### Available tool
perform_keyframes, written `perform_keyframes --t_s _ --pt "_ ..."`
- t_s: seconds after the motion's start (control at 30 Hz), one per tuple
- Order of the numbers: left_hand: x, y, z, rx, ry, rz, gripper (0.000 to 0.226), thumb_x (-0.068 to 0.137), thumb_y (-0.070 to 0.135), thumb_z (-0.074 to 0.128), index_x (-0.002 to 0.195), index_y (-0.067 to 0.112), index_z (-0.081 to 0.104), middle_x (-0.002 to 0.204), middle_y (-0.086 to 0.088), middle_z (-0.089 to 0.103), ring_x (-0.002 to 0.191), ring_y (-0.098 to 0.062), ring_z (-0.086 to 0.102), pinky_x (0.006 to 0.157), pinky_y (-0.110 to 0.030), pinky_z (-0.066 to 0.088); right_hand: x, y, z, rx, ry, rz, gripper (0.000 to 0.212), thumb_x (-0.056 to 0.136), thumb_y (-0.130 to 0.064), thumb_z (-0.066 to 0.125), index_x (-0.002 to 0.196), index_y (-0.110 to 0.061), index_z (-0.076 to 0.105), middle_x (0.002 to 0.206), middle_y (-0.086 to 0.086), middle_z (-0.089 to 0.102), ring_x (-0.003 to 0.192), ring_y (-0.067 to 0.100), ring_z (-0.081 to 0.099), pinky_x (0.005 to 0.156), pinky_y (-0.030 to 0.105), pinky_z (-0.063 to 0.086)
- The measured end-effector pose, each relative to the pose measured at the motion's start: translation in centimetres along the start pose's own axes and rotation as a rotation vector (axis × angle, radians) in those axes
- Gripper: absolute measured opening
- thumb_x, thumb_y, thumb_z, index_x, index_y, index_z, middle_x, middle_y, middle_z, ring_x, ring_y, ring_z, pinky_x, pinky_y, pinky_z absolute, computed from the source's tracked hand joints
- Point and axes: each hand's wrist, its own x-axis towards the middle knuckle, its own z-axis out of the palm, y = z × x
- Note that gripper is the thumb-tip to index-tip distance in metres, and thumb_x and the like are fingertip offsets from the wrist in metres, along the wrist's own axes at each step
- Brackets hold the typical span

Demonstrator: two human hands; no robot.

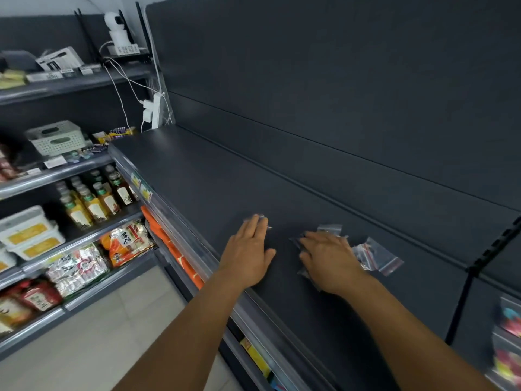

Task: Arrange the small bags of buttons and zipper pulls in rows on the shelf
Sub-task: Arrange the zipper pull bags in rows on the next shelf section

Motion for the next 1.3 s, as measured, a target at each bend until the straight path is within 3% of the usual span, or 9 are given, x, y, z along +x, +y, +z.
perform_keyframes --t_s 0.13,0.3,0.43,0.6,0.8,0.93,1.07,1.13,1.3 --pt "0.7 -0.9 0.0 -0.021 -0.037 0.056 0.054 0.1 0.039 0.034 0.148 0.016 0.025 0.157 -0.002 0.015 0.143 -0.018 0.016 0.114 -0.035 0.021 1.1 0.1 0.6 -0.009 -0.033 -0.086 0.041 0.097 -0.029 0.042 0.139 -0.026 0.04 0.152 -0.007 0.029 0.141 0.014 0.022 0.117 0.035 0.013" --pt "-0.7 -1.6 -0.3 -0.218 0.108 0.171 0.028 0.098 0.028 0.043 0.106 0.013 0.065 0.129 0.003 0.054 0.116 -0.015 0.051 0.097 -0.025 0.038 1.0 -1.1 0.1 0.127 -0.002 -0.24 0.029 0.092 -0.009 0.044 0.11 -0.016 0.066 0.114 -0.002 0.06 0.111 0.018 0.053 0.098 0.03 0.038" --pt "-0.5 -2.5 -1.0 -0.408 0.221 0.077 0.011 0.092 0.022 0.054 0.097 0.017 0.062 0.104 0.005 0.052 0.095 -0.014 0.055 0.081 -0.028 0.046 1.1 -2.1 -0.1 0.183 0.151 -0.031 0.028 0.089 -0.019 0.053 0.117 -0.019 0.061 0.117 0.0 0.062 0.114 0.021 0.051 0.098 0.03 0.038" --pt "2.0 -3.6 -1.0 -0.211 0.086 -0.098 0.055 0.092 0.043 0.05 0.136 0.012 0.043 0.131 -0.009 0.041 0.123 -0.026 0.035 0.099 -0.035 0.036 1.7 -3.4 0.1 -0.098 0.033 0.286 0.053 0.087 -0.045 0.052 0.136 -0.025 0.041 0.135 0.003 0.049 0.134 0.023 0.028 0.11 0.038 0.017" --pt "3.4 -3.9 -0.5 -0.261 0.012 -0.021 0.031 0.085 0.041 0.059 0.11 0.022 0.062 0.115 -0.004 0.05 0.108 -0.025 0.04 0.092 -0.029 0.034 2.8 -4.7 0.4 -0.096 0.033 0.42 0.027 0.086 -0.036 0.053 0.111 -0.027 0.058 0.113 0.004 0.061 0.122 0.026 0.036 0.104 0.039 0.022" --pt "3.3 -4.0 -1.1 -0.593 -0.03 0.021 0.012 0.082 0.024 0.066 0.091 0.024 0.059 0.092 0.006 0.063 0.084 -0.01 0.055 0.065 -0.013 0.039 2.0 -5.6 0.8 0.126 0.259 0.453 0.023 0.082 -0.023 0.06 0.105 -0.027 0.063 0.096 0.001 0.066 0.11 0.021 0.048 0.093 0.031 0.033" --pt "2.6 -3.4 -2.6 -0.956 -0.12 0.033 0.01 0.078 0.016 0.067 0.087 0.02 0.064 0.079 0.003 0.067 0.064 -0.008 0.056 0.056 -0.015 0.042 0.3 -6.7 0.0 0.688 0.495 0.519 0.013 0.08 -0.012 0.066 0.079 -0.025 0.065 0.063 -0.017 0.06 0.054 0.0 0.054 0.047 0.017 0.046" --pt "2.1 -2.7 -3.4 -1.099 -0.168 0.069 0.005 0.079 0.019 0.067 0.083 0.02 0.069 0.074 0.003 0.065 0.063 -0.006 0.053 0.058 -0.016 0.042 -0.9 -7.0 -0.6 0.904 0.571 0.545 0.016 0.082 -0.013 0.066 0.072 -0.025 0.065 0.058 -0.016 0.063 0.043 0.0 0.05 0.047 0.02 0.048" --pt "0.6 0.5 -4.9 -1.238 -0.293 0.193 0.008 0.085 0.015 0.064 0.081 0.019 0.07 0.071 0.011 0.068 0.064 0.002 0.058 0.06 -0.009 0.044 -5.0 -7.4 -2.4 1.013 0.766 0.548 0.013 0.082 -0.012 0.068 0.081 -0.024 0.066 0.066 -0.012 0.07 0.06 0.001 0.063 0.057 0.009 0.046"
